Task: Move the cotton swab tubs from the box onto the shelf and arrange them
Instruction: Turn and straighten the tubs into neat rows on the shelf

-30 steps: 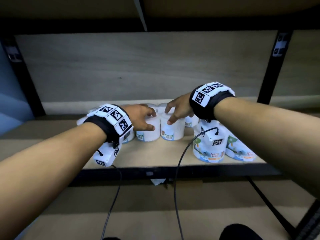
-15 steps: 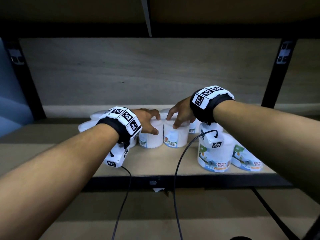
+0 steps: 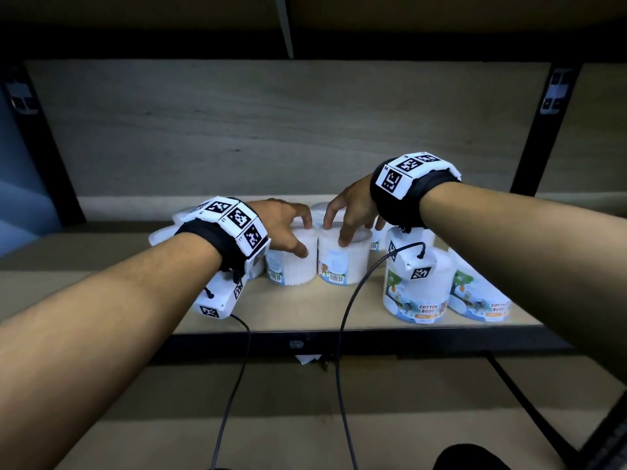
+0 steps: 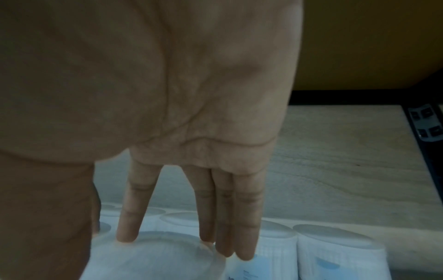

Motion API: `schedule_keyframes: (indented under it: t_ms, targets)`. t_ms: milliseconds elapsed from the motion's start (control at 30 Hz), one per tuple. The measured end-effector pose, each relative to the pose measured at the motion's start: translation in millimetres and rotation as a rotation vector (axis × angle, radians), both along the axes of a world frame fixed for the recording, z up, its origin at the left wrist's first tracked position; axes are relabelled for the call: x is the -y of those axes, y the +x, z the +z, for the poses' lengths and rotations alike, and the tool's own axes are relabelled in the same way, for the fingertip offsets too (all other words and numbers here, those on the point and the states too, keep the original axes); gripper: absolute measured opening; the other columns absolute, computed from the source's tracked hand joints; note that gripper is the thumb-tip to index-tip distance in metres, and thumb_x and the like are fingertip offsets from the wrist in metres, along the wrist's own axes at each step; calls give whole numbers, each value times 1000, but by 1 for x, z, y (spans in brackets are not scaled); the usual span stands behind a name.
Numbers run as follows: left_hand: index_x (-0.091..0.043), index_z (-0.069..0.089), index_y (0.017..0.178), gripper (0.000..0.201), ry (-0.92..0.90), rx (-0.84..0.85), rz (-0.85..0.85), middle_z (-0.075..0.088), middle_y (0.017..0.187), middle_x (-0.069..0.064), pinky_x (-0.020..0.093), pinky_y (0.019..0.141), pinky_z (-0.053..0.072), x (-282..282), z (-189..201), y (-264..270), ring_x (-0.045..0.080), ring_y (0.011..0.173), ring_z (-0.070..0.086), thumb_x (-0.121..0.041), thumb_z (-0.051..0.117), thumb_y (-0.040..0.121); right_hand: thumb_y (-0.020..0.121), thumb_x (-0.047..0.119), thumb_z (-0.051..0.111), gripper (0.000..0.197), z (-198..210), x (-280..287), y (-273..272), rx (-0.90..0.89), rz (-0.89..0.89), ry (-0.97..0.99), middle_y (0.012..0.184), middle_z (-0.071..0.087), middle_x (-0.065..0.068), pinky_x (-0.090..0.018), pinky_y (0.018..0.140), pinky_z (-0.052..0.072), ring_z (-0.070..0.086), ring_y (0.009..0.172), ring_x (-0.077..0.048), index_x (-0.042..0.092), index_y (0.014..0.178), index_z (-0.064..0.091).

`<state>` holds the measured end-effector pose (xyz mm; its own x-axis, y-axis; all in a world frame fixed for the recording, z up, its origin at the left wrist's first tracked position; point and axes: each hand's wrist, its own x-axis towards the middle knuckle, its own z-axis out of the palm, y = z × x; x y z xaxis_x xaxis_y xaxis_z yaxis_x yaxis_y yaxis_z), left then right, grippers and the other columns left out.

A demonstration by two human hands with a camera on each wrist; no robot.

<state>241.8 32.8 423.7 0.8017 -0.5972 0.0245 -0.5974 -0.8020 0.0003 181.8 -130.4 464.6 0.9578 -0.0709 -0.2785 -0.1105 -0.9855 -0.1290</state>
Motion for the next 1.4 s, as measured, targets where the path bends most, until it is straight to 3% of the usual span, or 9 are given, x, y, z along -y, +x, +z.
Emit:
schedule_keyframes:
  t_ms: [133, 333, 467, 700, 800, 933, 1067, 1267, 1400]
  targets:
    - [-37, 51, 125, 54, -28, 9, -17, 57, 129, -1, 31, 96, 44, -5, -2, -10, 23, 111, 56, -49, 73, 77, 87, 23, 75, 51, -2, -1, -12, 18, 17, -4, 103, 56, 1, -22, 60, 46, 54, 84, -14, 32, 135, 57]
    - [-42, 52, 122, 51, -43, 19, -27, 55, 133, -3, 28, 93, 38, -14, -4, -26, 21, 114, 54, -52, 73, 77, 88, 25, 74, 49, -2, -6, -32, 57, 52, -35, 84, 51, 9, -16, 46, 42, 52, 74, -7, 32, 133, 57]
    - [-45, 51, 120, 52, -44, 6, -35, 56, 127, -6, 33, 98, 41, -23, -5, -39, 19, 108, 53, -56, 72, 75, 87, 31, 75, 49, -1, -11, -47, 49, 62, -50, 82, 53, 9, -19, 51, 40, 58, 87, -17, 37, 132, 57]
    - [-48, 50, 117, 51, -45, -13, -61, 56, 121, -9, 37, 100, 43, -32, -3, -55, 19, 108, 55, -60, 72, 72, 87, 32, 74, 48, -1, -16, -65, 54, 84, -67, 100, 58, 5, -15, 47, 43, 59, 79, -8, 39, 132, 57]
    - [-49, 50, 117, 51, -42, -9, -69, 56, 124, -10, 36, 100, 43, -35, -4, -59, 19, 109, 55, -61, 71, 73, 88, 30, 73, 47, 0, -16, -70, 53, 72, -43, 91, 55, 9, -12, 45, 45, 55, 76, -4, 36, 132, 57]
    - [-47, 45, 129, 63, -38, -21, -70, 52, 135, -8, 36, 102, 41, -36, -2, -63, 20, 116, 53, -60, 71, 73, 82, 49, 75, 55, -1, -17, -67, 63, -4, -24, 117, 60, -4, -31, 89, 54, 61, 104, -22, 37, 132, 55]
    - [-51, 40, 137, 71, 28, -116, -61, 42, 146, -13, 32, 102, 35, -38, 11, -66, 17, 128, 47, -55, 57, 68, 74, 61, 76, 73, -3, -23, -58, 45, -75, -79, 122, 59, -9, -39, 97, 52, 60, 107, -29, 28, 135, 54]
    - [-54, 49, 131, 53, 22, -184, -78, 46, 131, -19, 27, 100, 33, -40, 15, -56, 7, 110, 44, -32, 65, 86, 72, 58, 79, 64, -5, -30, -52, -25, -85, -126, 125, 63, -11, -43, 94, 52, 67, 98, -27, 27, 123, 56]
    - [-60, 52, 125, 48, 1, -219, -60, 48, 126, -17, 26, 100, 39, -43, 18, -52, 10, 110, 51, -39, 66, 85, 80, 44, 78, 53, -3, -29, -55, -2, -20, -134, 118, 64, -7, -24, 61, 46, 66, 90, -21, 20, 123, 58]
